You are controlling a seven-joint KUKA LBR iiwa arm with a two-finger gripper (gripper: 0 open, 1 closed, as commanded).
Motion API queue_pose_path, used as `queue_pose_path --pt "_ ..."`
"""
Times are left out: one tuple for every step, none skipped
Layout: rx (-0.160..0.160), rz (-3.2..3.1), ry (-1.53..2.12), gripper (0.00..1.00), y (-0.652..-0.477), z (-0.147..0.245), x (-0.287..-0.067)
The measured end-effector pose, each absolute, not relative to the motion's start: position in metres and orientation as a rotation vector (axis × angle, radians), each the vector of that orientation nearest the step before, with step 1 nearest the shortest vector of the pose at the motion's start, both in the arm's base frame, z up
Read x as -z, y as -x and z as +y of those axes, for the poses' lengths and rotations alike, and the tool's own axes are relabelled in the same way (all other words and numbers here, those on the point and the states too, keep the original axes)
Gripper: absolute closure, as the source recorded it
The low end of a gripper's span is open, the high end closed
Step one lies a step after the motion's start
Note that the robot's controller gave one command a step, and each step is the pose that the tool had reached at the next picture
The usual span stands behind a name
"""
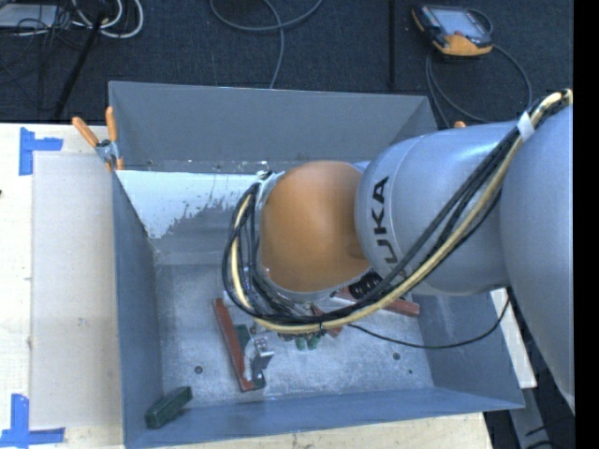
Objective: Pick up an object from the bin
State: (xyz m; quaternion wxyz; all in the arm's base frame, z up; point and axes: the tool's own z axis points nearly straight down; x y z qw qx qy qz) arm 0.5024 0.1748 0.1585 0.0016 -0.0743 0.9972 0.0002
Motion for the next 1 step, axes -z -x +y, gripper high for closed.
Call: queue_pose_path --pt "0.001 3.143 0.158 0.00 -0.5119 0.1594 -0.1200"
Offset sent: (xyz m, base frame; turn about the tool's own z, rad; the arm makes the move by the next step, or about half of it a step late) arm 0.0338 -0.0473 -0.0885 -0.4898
